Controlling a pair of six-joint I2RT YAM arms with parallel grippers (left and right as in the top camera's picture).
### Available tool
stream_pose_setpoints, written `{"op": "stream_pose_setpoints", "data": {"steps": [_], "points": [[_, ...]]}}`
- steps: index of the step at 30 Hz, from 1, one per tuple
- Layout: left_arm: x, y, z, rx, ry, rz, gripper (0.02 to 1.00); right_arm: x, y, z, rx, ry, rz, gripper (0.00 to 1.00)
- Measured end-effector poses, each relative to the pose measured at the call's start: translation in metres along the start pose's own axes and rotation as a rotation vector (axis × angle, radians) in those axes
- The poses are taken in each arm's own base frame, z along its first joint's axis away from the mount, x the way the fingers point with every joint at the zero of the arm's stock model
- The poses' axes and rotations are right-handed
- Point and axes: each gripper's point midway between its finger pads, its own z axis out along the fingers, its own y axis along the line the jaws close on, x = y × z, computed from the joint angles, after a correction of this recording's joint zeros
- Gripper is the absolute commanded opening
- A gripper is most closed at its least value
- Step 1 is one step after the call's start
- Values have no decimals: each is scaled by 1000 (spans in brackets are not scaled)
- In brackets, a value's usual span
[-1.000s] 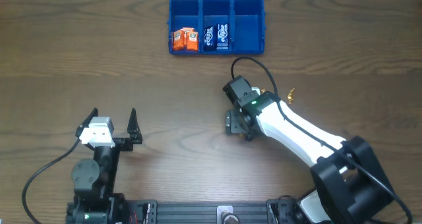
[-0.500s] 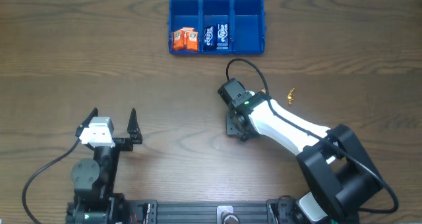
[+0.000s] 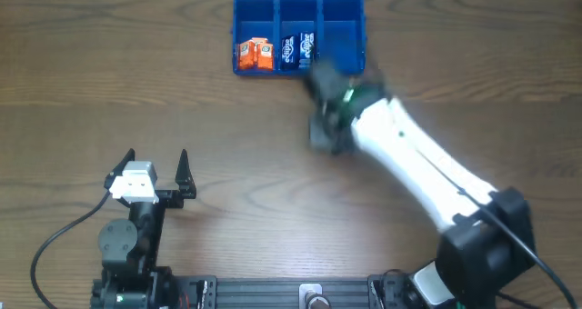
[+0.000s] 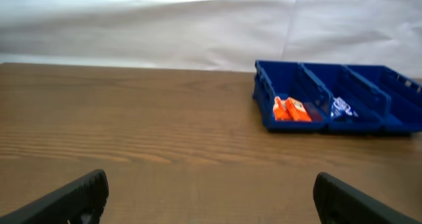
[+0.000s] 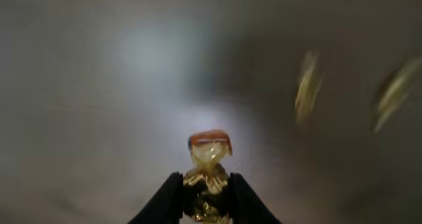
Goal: Sort Candies Into Trays
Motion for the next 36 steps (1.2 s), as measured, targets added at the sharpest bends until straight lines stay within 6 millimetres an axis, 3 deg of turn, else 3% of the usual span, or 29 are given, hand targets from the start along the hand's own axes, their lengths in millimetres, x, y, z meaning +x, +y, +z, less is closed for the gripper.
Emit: {"op": "stream_pose_setpoints", "data": {"steps": [2,4,6,8,10,11,13,18,21,23,27,30,33,34,36], "points": [[0,0,0,0,2,0,998,-75,-10,-66,-4,-201,28,213],[0,0,0,0,0,0,998,-133,-21,-93,3,-339,39,213],[0,0,0,0,0,0,998,-171,-28,-82,19,-397,49,211],[0,0,0,0,0,0,996,-192,-39,-35,47,-365,53,215],[0,0,0,0,1,0,998,-201,-46,17,56,-309,56,218],[0,0,0,0,0,0,998,-203,-48,33,52,-292,58,215],[0,0,0,0,0,0,998,-206,-51,46,47,-286,61,224],[0,0,0,0,0,0,998,-212,-44,45,8,-307,36,288],[0,0,0,0,0,0,998,-212,-42,45,-1,-307,27,408],[0,0,0,0,0,0,998,-212,-41,45,-4,-306,24,627],[0,0,0,0,0,0,998,-210,-31,42,-10,-313,-30,656],[0,0,0,-1,0,0,998,-185,-33,27,-9,-306,-46,643],[0,0,0,0,0,0,998,-141,-48,-7,-8,-333,-42,592],[0,0,0,-1,0,0,998,-121,-54,-7,-6,-324,-34,586],[0,0,0,-1,0,0,996,-84,-63,15,3,-264,-16,581]]}}
